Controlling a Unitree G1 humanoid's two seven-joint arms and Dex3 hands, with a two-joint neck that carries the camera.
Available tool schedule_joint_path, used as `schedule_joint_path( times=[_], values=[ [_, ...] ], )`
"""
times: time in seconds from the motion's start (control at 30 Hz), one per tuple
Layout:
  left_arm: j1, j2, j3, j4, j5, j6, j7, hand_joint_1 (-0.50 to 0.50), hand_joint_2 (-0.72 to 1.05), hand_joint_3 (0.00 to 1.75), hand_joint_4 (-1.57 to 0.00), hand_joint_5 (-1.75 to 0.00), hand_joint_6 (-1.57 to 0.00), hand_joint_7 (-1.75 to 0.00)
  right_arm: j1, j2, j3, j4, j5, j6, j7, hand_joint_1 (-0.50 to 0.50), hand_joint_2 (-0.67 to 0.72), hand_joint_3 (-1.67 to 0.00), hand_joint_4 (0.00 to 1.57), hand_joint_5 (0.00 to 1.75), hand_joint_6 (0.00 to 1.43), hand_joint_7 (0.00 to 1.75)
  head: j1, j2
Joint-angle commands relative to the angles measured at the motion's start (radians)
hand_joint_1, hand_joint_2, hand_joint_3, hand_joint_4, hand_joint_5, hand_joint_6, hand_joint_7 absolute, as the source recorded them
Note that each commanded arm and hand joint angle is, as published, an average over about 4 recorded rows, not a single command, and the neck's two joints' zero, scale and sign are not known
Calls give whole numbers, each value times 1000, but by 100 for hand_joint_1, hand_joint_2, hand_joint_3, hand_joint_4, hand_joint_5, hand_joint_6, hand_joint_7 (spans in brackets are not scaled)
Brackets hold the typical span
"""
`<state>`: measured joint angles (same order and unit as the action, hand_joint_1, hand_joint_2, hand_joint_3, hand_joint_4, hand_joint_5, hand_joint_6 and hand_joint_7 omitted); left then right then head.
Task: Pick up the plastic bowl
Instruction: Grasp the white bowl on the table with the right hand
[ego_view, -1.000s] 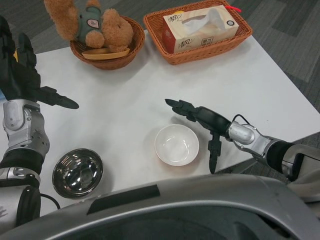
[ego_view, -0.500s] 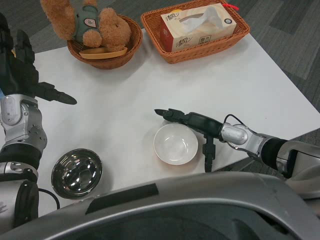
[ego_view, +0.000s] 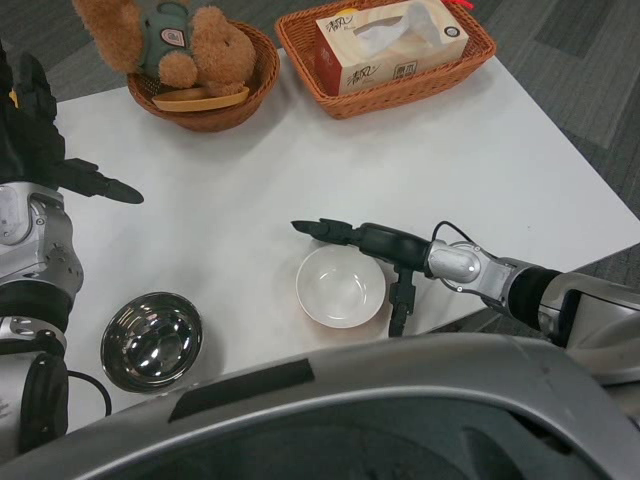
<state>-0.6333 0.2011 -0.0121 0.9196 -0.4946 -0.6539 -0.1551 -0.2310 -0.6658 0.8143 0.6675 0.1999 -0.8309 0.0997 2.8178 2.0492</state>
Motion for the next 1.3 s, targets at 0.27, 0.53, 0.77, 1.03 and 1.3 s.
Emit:
schedule_joint_path(
  times=[0.27, 0.53, 0.77, 1.03, 1.3],
  values=[
    [15, 16, -8, 1, -19, 7, -1, -50, -55, 0, 0, 0, 0, 0, -16, 39, -6, 29, 14, -25, 3, -46, -32, -56, 0, 0, 0, 0, 20, 11],
    [26, 21, -7, -1, -24, 7, -1, -50, -50, 0, 0, 0, 0, 0, -17, 48, -5, 57, 15, -55, -3, -46, -49, -73, 0, 46, 0, 5, 32, 11],
    [33, 21, -6, -2, -24, 7, -1, -50, -50, 0, 0, 0, 0, 0, -24, 48, -4, 81, 15, -79, -17, -44, -54, -91, 0, 104, 0, 24, 33, 6],
    [34, 20, -7, -2, -27, 6, -1, -50, -46, 0, 0, 0, 0, 0, -24, 42, -6, 83, 39, -89, -20, -42, -54, -97, 0, 150, 0, 61, 31, 4],
    [35, 20, -9, -2, -27, 6, -1, -50, -46, 0, 0, 0, 0, 0, -24, 43, -1, 93, 101, -112, -38, -42, -54, -109, 6, 172, 0, 93, 35, 4]
  ],
)
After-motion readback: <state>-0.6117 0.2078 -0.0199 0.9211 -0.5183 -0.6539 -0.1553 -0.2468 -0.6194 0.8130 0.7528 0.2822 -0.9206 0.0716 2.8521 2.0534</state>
